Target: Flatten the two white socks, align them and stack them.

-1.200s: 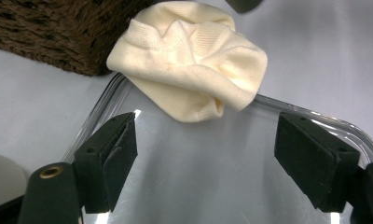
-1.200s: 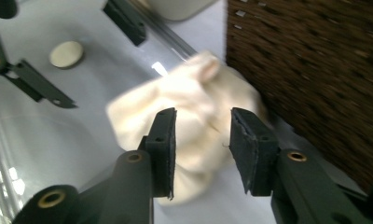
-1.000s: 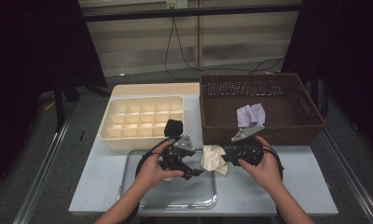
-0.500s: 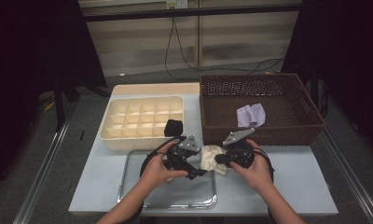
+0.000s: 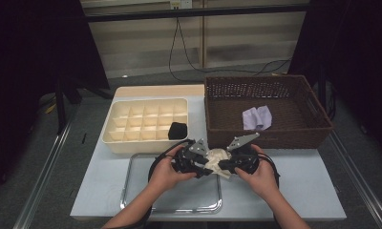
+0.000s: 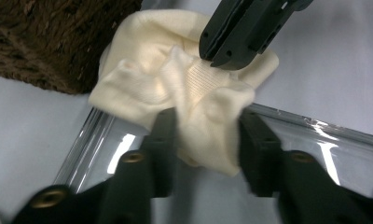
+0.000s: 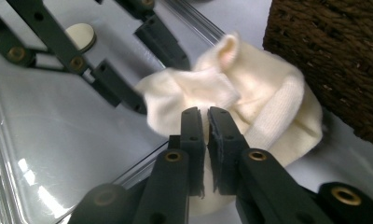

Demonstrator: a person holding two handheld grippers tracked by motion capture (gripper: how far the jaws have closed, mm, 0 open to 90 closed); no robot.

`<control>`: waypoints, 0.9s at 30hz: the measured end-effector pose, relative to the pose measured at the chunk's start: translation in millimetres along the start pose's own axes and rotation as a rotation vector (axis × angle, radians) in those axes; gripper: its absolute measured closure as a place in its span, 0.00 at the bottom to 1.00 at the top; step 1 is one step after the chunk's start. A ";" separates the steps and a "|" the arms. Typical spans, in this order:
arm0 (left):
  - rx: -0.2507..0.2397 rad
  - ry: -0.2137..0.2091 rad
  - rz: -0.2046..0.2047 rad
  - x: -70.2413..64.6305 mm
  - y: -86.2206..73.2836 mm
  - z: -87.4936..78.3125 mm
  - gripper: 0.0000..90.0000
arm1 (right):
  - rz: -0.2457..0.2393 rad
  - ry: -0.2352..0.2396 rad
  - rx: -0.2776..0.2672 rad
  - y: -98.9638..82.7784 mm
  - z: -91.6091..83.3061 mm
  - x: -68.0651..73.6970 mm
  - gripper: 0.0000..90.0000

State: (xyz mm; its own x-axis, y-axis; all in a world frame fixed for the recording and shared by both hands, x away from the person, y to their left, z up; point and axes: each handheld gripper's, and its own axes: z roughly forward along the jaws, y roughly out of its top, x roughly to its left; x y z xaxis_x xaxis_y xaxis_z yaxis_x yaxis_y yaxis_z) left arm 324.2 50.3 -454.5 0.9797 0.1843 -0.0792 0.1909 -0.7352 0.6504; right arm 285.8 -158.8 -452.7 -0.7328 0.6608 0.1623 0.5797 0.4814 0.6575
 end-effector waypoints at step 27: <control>-0.048 -0.047 -0.121 4.8 -13.1 -20.8 0.82 | 0.032 -0.060 0.017 -11.1 -11.6 -13.1 1.00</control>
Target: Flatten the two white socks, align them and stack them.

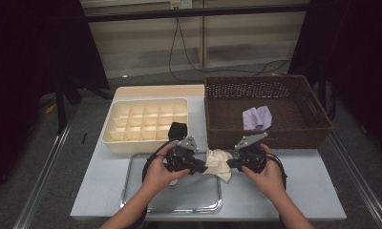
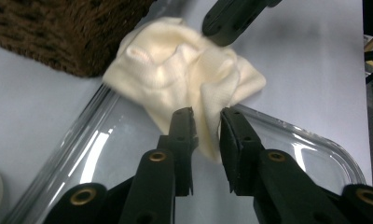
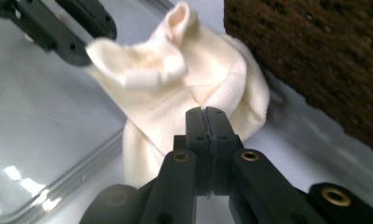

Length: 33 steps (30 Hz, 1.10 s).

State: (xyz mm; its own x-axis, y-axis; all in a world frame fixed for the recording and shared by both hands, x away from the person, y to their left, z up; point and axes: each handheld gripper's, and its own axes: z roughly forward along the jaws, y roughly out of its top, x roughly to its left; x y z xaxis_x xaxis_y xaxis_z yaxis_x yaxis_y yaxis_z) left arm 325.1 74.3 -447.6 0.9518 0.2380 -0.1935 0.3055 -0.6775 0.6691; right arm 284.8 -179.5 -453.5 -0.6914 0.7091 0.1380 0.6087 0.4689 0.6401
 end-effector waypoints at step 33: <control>-0.006 0.015 -0.115 2.5 2.4 -4.8 0.96 | -0.002 0.046 -0.007 -10.3 -12.5 4.7 1.00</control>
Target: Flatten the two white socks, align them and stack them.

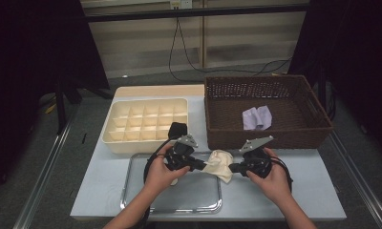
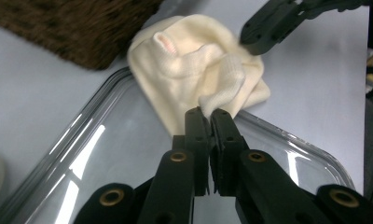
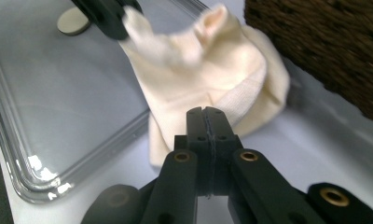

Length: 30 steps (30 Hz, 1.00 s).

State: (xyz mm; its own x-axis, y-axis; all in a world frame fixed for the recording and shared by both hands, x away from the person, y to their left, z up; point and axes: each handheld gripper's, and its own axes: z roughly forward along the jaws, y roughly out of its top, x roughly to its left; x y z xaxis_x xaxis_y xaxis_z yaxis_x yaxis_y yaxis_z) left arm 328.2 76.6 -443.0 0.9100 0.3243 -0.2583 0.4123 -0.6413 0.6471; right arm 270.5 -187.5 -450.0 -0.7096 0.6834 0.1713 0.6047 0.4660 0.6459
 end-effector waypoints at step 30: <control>0.010 0.028 -0.005 7.6 -10.1 -1.5 0.79 | -0.027 -0.012 -0.088 -12.8 -14.7 -3.7 0.51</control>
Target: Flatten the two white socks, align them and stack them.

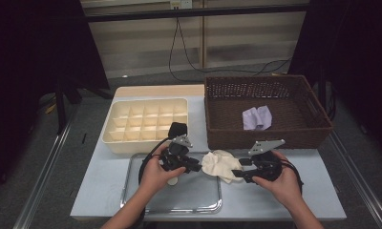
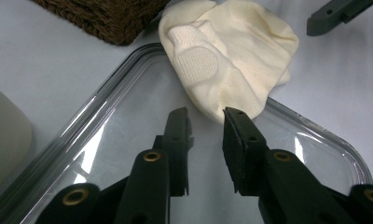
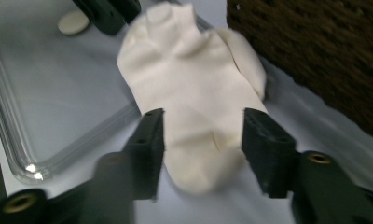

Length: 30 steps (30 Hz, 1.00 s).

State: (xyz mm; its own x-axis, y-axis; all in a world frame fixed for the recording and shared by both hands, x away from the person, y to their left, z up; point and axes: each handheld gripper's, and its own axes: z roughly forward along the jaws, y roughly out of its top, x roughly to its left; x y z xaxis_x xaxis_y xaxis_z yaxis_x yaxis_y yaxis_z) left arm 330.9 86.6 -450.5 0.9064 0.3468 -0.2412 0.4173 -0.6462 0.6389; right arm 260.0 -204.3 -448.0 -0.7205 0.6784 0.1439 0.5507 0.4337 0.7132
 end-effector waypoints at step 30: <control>0.015 -0.019 0.037 -3.6 1.5 13.2 0.68 | -0.033 0.004 0.023 17.5 26.6 13.5 0.95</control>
State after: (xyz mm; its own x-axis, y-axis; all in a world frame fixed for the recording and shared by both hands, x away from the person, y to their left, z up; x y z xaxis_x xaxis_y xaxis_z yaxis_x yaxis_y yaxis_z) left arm 329.1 75.5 -458.3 0.9223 0.3095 -0.2314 0.3841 -0.6688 0.6365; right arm 271.1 -171.8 -451.9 -0.7401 0.6612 0.1229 0.5360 0.4696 0.7015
